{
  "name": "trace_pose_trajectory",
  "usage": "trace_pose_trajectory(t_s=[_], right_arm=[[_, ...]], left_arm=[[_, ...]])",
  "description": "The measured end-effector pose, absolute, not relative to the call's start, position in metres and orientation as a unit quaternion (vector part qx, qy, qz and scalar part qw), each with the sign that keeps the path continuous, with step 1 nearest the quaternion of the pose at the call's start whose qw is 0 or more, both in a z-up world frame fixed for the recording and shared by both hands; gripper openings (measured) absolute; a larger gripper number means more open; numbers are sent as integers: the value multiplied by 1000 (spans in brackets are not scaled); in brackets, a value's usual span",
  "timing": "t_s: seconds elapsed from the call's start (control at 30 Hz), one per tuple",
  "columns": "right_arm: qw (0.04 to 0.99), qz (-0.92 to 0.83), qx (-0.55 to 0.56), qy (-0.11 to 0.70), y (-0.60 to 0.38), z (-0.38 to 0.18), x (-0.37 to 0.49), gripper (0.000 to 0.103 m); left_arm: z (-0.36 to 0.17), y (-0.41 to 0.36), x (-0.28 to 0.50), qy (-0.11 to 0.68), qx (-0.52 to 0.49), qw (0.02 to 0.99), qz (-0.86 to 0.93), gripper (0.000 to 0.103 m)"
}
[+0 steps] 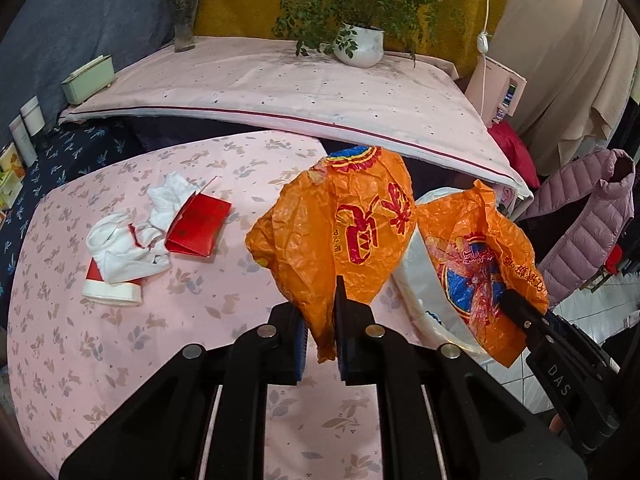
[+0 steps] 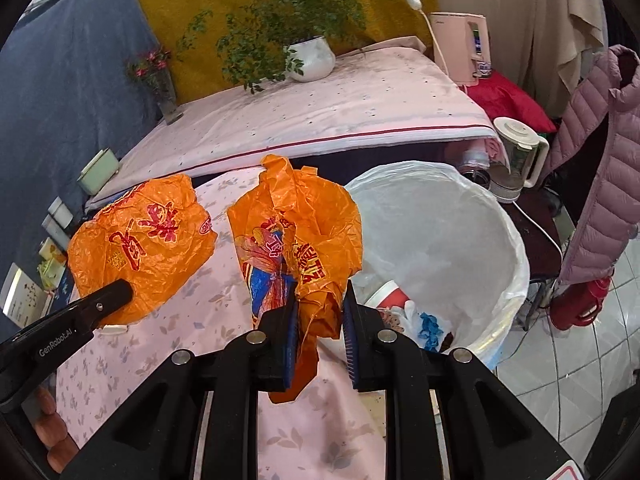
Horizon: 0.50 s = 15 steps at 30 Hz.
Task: Collect trash
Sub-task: 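Carry both orange bags over the bin and open both grippers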
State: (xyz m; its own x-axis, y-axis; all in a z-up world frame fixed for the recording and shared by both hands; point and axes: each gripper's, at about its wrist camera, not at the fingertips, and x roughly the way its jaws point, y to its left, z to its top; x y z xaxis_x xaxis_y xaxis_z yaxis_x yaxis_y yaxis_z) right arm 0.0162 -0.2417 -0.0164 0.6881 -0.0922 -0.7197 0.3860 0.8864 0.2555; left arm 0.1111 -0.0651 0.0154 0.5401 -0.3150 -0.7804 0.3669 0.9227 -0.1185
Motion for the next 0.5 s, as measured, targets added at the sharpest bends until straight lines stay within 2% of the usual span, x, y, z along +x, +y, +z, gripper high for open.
trace_pose_trajectory(t_s=[0.5], right_arm=[[882,-189,234,362,-308,-28,1,18]], left_arm=[[5,-153,102,441,80,855,-262,11]])
